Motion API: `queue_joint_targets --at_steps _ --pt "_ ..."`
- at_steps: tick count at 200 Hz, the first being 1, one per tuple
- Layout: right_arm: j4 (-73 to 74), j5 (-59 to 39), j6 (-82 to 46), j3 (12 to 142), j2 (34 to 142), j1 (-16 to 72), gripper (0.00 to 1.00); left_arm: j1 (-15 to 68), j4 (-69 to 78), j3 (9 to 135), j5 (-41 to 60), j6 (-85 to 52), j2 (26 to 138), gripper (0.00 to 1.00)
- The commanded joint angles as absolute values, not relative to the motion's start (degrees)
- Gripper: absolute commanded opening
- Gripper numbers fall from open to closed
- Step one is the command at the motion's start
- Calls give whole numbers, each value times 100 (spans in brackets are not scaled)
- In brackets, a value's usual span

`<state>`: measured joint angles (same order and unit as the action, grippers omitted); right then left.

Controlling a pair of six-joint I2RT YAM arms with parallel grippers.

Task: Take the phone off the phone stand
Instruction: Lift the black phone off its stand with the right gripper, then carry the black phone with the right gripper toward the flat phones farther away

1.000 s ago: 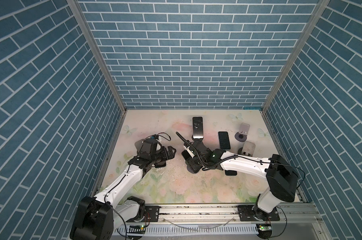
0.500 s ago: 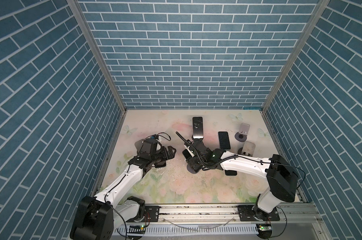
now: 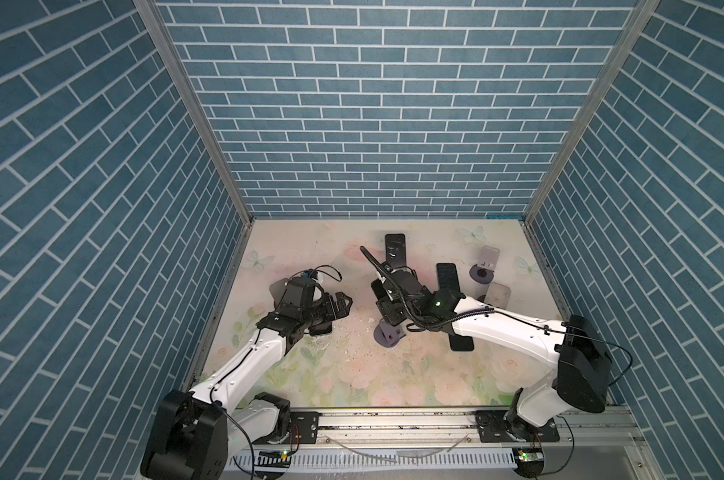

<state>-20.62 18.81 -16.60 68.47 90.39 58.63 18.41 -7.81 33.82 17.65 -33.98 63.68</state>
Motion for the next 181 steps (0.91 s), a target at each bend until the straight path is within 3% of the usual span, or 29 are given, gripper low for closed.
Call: queue_joint_targets --at_steps 1,68,181 --pt "-2356 2285 -2092 7071 8844 5610 45 1868 -663 3295 1728 -3401 6443 100" --pt "-3173 2182 -3059 6976 9436 4740 45 1871 -623 3296 1734 -3380 6532 100" --pt "-3314 1520 -3200 7719 10679 4131 46 1865 -674 3409 1703 -3236 6744 100"
